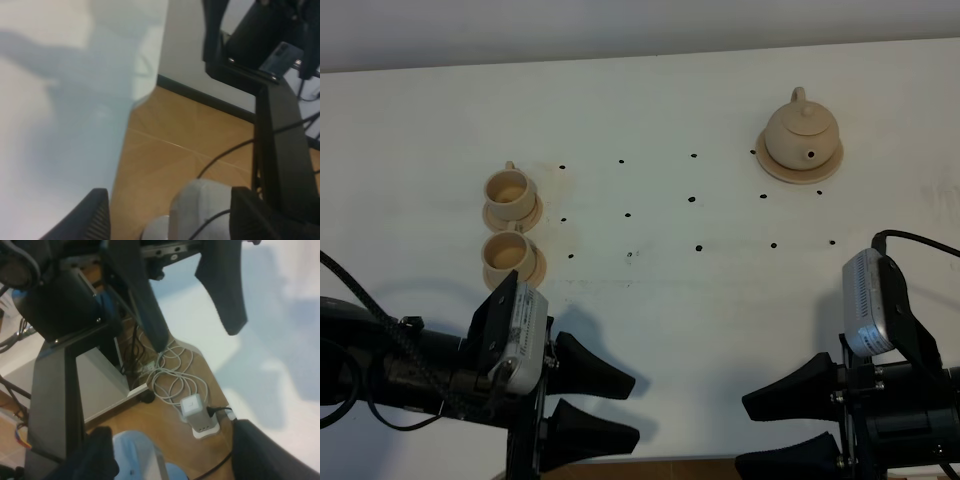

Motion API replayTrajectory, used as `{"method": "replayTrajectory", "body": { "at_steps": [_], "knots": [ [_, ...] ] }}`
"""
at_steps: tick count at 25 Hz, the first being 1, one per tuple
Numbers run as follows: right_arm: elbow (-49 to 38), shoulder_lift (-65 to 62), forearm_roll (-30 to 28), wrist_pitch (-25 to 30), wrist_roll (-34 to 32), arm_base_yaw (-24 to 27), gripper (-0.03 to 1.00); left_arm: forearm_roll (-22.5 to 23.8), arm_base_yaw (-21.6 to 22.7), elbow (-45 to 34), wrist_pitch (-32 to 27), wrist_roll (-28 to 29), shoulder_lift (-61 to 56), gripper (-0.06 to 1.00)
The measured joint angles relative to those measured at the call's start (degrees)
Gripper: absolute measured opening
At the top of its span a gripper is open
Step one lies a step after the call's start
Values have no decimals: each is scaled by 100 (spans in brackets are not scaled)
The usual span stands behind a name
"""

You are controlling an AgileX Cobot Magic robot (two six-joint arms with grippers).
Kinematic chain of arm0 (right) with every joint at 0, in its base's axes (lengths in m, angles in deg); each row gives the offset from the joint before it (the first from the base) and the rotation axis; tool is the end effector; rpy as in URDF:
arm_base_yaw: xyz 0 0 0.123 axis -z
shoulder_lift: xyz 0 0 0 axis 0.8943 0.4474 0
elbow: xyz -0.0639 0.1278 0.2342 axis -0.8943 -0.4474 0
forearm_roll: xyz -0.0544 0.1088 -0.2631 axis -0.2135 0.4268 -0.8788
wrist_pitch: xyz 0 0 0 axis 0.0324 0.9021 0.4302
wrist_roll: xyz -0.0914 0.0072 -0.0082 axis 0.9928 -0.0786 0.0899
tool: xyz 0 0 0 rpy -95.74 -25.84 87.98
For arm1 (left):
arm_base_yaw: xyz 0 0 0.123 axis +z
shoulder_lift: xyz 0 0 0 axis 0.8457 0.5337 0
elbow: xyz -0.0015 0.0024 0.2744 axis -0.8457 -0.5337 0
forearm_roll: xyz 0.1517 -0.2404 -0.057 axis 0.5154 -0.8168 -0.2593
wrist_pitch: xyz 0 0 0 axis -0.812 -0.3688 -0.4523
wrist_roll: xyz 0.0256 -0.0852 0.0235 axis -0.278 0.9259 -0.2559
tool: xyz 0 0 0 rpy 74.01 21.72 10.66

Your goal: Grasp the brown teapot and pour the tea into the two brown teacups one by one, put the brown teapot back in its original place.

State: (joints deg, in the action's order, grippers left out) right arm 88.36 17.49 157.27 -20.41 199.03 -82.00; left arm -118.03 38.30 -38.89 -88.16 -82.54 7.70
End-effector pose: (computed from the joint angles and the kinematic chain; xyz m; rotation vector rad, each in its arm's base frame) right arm 0.1525 0.1264 0.1475 -1.0381 1.9517 1.0536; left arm 0.1762 -0.1418 0.1028 1.2835 1.9633 -1.1285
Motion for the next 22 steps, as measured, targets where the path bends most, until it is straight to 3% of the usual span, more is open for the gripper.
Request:
{"method": "replayTrajectory", "body": {
  "at_steps": [16, 22],
  "knots": [
    [0, 0, 8, -11, -22, 0, 53, 144, 0, 0, -15, 188, 0, 55],
    [0, 0, 106, -5, -221, 0, 53, -251, 0, 0, -20, 194, 0, 55]
  ]
}}
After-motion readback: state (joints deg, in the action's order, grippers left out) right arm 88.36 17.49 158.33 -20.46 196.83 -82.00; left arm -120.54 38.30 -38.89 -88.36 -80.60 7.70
